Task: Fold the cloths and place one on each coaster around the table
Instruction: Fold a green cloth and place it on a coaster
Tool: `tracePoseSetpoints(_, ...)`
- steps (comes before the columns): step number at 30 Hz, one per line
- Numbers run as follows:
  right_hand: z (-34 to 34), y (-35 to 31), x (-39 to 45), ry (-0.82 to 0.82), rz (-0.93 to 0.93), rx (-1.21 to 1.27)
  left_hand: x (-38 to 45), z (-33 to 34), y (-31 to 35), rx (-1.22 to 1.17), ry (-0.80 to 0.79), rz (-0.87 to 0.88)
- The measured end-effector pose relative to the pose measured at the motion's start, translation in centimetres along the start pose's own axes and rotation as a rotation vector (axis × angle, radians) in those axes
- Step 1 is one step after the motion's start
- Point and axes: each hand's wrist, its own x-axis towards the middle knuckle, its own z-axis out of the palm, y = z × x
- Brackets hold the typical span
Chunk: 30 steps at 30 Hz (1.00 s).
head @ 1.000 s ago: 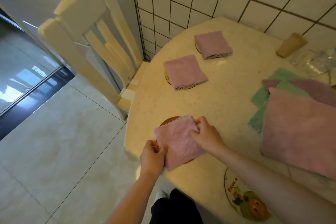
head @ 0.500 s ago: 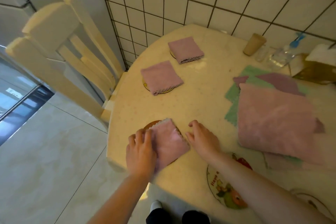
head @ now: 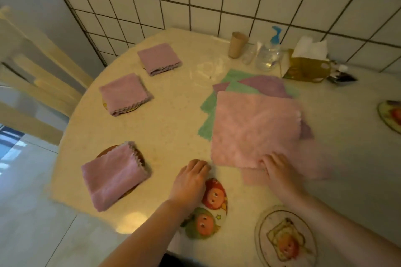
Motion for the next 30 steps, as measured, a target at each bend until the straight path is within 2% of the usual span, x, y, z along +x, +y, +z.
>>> tracePoseSetpoints(3,-0.1,4.6,-0.8,-0.048,-0.003,-0.009,2.9,1.4,2.4,0.061,-0.065,0.033)
tracePoseSetpoints(7,0.2,8.3,-0.8,-0.124,-0.031,0.007,5.7,2.5,3.8,0.096,-0.045,0.024)
tracePoseSetpoints(14,-1.0,9.5,0.1,-0.178,-0.151,-0.123,7.1,2.3,5.4,0.181,0.045,-0.082)
tracePoseSetpoints(17,-2.7,9.1,0.4,-0.131,-0.133,-0.053,7.6,2.2,5.3,0.229,0.024,-0.078)
tracePoseSetpoints(22,-4.9,8.7,2.9,0.117,-0.049,0.273,9.0,2.0,4.8,0.320,0.019,-0.124)
tracePoseSetpoints(24,-5.5,9.0,4.0,0.149,-0.010,0.423,9.1,1.5,3.9,0.283,0.079,-0.158)
tracePoseSetpoints(28,-6.2,10.1,5.4,0.173,0.027,0.374,10.1,-0.9,2.1,-0.039,0.237,-0.350)
tracePoseSetpoints(30,-6.6,10.5,6.2,0.175,0.075,0.357,11.1,-2.6,1.7,-0.128,0.300,-0.345)
